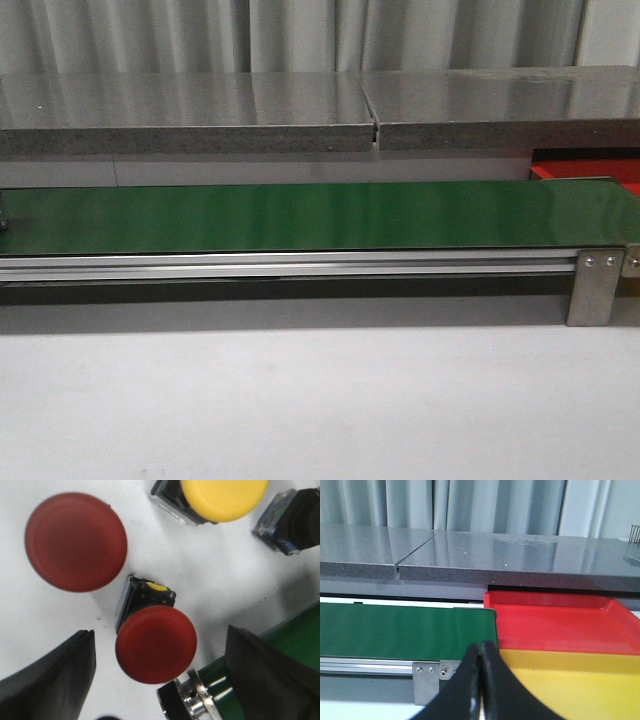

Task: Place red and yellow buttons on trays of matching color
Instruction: 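Lower the left gripper onto a red button and grasp it, then place the red button on the belt behind the yellow one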

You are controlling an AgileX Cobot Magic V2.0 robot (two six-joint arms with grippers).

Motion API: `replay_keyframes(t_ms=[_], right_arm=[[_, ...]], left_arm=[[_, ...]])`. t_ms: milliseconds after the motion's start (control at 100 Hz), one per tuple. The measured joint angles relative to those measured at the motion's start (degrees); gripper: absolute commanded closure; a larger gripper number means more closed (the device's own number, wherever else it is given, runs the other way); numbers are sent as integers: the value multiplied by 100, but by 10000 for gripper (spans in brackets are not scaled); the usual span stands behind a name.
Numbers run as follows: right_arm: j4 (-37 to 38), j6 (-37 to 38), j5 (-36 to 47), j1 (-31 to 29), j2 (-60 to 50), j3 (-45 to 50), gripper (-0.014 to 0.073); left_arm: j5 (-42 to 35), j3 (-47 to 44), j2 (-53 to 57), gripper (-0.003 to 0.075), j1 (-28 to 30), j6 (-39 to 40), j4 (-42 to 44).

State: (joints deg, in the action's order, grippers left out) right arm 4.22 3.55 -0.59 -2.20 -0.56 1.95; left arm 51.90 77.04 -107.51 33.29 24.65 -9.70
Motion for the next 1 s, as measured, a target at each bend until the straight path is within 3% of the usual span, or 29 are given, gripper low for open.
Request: replay_keyframes(t_ms=[300, 700, 1000], right_arm=[[0, 0, 0, 0, 0, 0, 714], [0, 0, 0, 0, 0, 0, 714], [0, 0, 0, 0, 0, 0, 714]], left_arm=[[-127, 0, -2, 431, 0, 0, 0], [-139, 0, 41, 437, 0, 0, 0], [135, 370, 912, 437, 0, -360, 22]])
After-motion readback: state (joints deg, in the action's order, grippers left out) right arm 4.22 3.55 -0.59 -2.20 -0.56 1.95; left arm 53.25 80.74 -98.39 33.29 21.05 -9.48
